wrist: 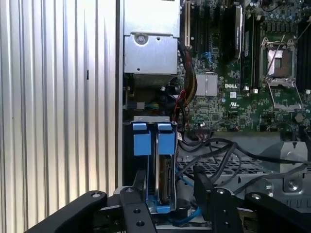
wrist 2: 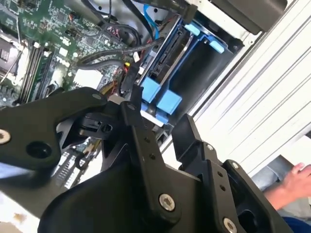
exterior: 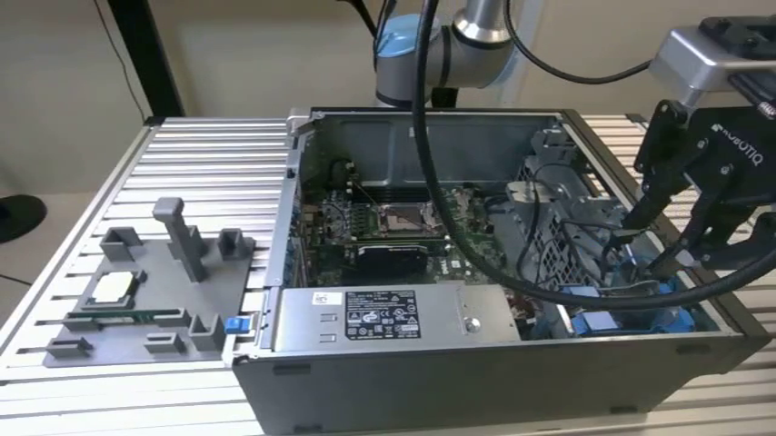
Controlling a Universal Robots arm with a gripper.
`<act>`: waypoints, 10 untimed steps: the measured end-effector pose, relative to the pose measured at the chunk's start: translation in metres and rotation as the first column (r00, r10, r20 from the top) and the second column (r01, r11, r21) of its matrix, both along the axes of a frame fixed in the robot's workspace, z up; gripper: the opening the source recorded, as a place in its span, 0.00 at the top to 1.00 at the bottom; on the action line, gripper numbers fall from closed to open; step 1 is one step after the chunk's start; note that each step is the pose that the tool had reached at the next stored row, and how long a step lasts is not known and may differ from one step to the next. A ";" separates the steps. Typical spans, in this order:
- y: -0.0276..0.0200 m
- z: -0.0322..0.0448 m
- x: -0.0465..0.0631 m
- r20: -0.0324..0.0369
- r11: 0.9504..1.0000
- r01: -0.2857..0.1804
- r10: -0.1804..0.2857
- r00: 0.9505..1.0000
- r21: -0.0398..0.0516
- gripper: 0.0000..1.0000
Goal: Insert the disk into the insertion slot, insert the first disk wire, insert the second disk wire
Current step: 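Insert the disk into the insertion slot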
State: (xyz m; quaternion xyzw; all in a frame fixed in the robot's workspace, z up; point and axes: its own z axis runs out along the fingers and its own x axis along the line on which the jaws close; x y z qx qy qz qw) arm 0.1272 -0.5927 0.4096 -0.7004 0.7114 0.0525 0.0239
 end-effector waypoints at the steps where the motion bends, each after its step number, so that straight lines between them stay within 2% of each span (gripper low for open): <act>1: 0.0026 0.0000 0.000 0.001 1.000 0.000 0.000 1.000 0.000 0.00; 3: 0.0088 -0.0012 0.000 0.004 1.000 -0.002 0.002 1.000 0.000 0.00; 5: 0.0141 -0.0037 -0.001 0.012 1.000 -0.007 0.007 1.000 -0.001 0.00; 10: 0.0226 -0.0086 -0.001 0.040 0.999 -0.038 0.038 0.998 -0.001 0.00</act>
